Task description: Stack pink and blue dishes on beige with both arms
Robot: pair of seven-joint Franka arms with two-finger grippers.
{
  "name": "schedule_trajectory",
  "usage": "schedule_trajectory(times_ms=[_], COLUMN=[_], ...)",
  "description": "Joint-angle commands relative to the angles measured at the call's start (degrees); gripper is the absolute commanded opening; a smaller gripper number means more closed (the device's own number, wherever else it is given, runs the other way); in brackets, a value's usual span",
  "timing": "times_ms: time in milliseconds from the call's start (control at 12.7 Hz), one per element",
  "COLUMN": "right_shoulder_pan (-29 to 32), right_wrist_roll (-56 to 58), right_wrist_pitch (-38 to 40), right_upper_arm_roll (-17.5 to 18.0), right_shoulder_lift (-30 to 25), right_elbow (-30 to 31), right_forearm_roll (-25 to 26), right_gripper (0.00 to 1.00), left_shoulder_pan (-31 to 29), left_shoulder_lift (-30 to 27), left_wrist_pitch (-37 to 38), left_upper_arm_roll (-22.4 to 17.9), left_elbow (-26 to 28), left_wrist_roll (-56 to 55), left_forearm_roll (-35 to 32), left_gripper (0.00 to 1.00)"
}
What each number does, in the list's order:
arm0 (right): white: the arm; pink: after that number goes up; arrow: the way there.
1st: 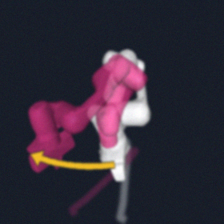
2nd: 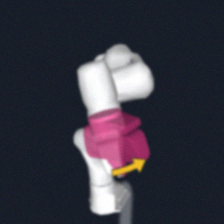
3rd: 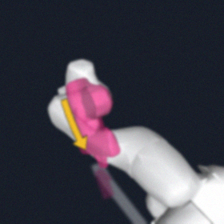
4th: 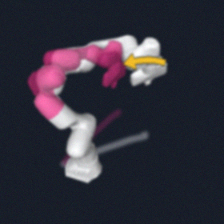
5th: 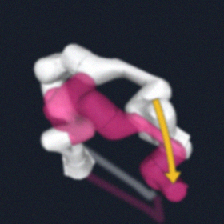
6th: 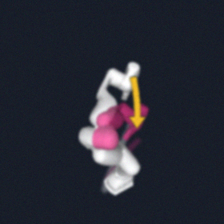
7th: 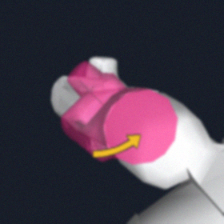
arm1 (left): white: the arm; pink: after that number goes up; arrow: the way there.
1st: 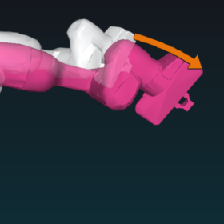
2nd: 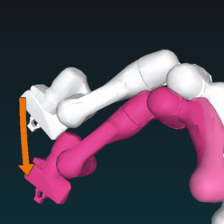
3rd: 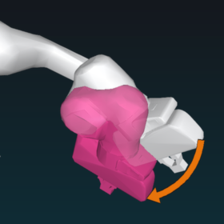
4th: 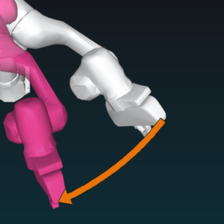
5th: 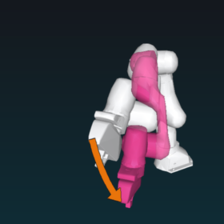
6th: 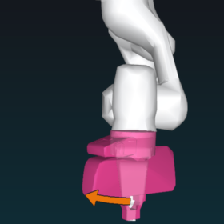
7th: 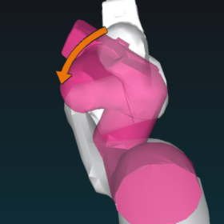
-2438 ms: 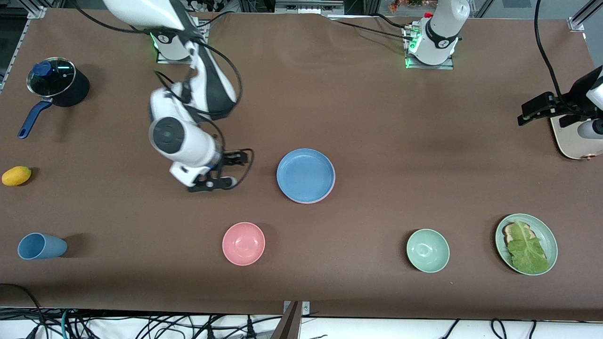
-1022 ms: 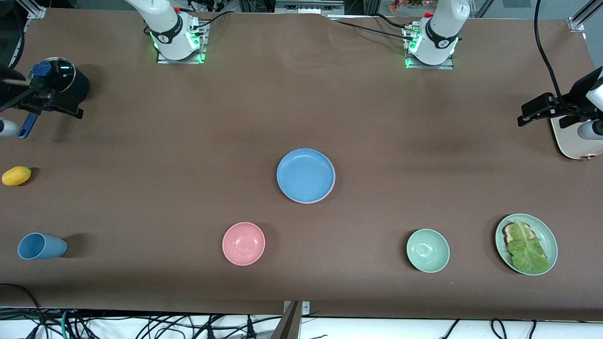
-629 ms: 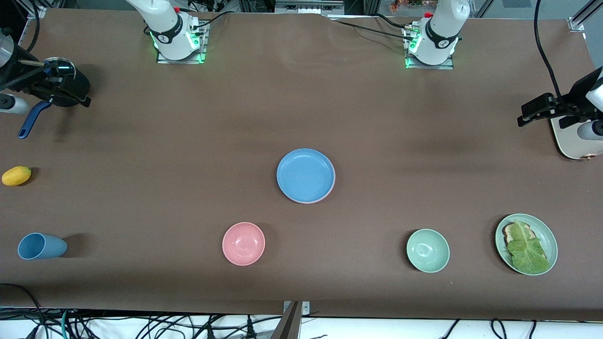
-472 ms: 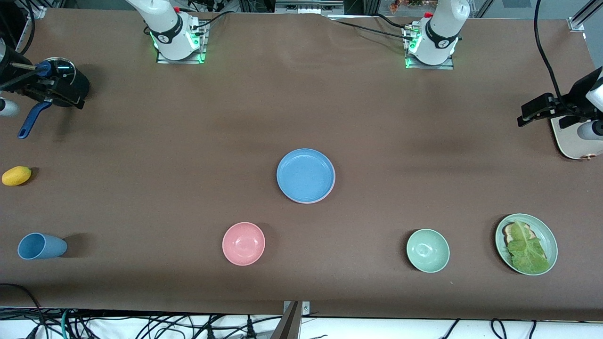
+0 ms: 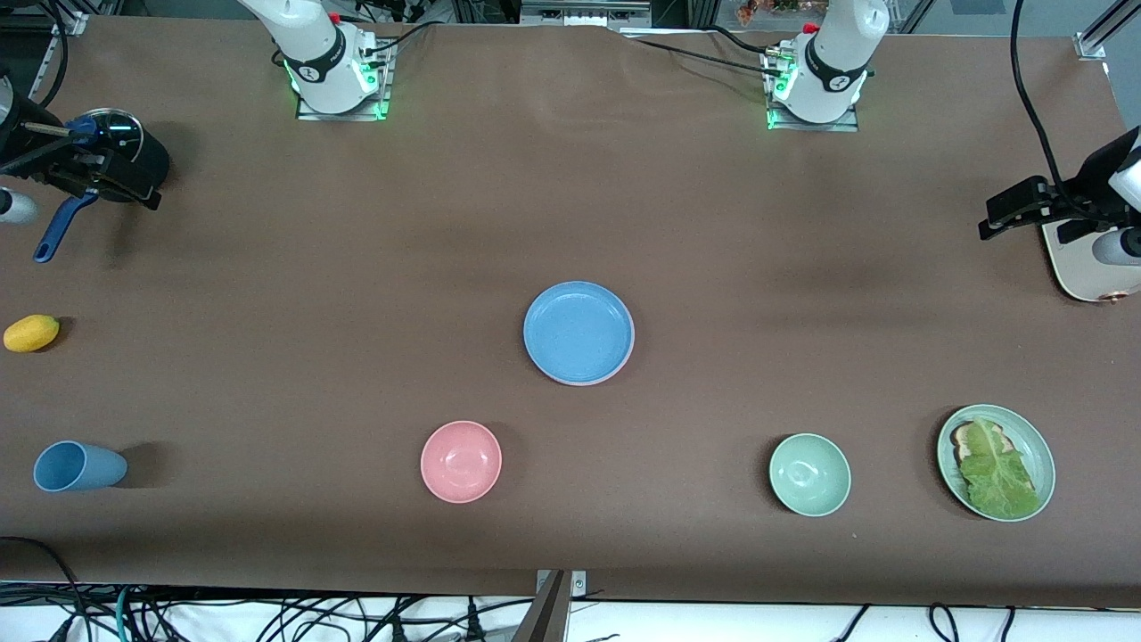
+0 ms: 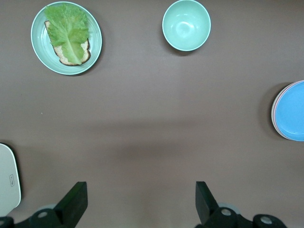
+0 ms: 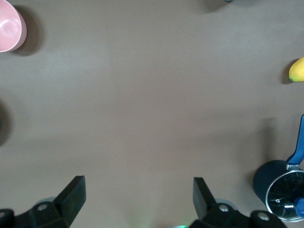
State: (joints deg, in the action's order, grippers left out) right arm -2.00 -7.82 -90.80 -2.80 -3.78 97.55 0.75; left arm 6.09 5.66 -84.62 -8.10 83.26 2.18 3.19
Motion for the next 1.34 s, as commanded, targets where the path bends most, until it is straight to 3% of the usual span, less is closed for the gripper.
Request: schedule_trajectory(times_ms=[0,236,1258], right_shoulder_pan=[0.9,2.7,2.7], right_wrist_roll=[0.5,0.4,0.8], right_wrist_pitch=[0.1,0.4,2.0], right_upper_arm_roll=[1.0,3.2,3.1], right_shoulder_lift=[0.4,0.3,4.5], right_elbow=[-0.7,-0.8,-6.1], right_forearm_roll=[0.6,0.5,0.5], right_gripper=[1.0,1.0,1.0], left_shoulder_pan=[-0.2,-0.3,0.0], left_shoulder_lift=[0.6,0.6,0.6], left_wrist_pitch=[0.4,0.4,0.4], left_upper_arm_roll=[0.0,0.0,0.0], left_elbow=[-1.6,-1.6,-1.7], left_wrist_roll=[-0.1,-0.1,0.0], left_forearm_roll=[0.9,1.0,1.0], left_gripper=[1.0,1.0,1.0])
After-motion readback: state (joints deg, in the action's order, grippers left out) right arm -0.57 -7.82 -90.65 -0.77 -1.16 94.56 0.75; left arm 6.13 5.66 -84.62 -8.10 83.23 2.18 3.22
